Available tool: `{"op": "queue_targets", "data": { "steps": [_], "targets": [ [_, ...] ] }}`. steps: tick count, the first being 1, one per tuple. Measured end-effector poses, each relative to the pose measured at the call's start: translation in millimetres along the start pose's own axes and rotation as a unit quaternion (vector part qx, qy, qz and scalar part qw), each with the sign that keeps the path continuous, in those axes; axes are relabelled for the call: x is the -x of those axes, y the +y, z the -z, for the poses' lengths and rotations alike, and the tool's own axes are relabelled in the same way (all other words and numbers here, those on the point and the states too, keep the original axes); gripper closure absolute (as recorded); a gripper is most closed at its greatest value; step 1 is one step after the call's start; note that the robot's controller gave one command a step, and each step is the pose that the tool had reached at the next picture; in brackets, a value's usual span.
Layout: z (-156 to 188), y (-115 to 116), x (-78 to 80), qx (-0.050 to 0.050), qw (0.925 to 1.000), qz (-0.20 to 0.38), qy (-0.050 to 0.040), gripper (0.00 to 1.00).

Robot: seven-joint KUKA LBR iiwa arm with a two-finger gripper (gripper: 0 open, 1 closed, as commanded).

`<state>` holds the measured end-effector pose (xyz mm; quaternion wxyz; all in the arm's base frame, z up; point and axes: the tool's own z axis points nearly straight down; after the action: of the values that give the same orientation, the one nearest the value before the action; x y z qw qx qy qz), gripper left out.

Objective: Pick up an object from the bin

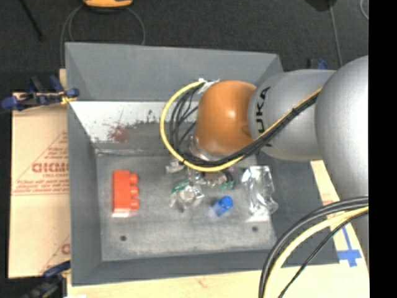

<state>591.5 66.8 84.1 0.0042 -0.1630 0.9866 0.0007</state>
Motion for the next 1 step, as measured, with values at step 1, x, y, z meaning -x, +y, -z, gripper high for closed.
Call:
{"op": "queue_targets", "data": {
  "steps": [1],
  "targets": [
    [18.1, -40.3, -12.6, -0.002, 1.0, -0.005, 0.0012, 0.0]
  ]
}}
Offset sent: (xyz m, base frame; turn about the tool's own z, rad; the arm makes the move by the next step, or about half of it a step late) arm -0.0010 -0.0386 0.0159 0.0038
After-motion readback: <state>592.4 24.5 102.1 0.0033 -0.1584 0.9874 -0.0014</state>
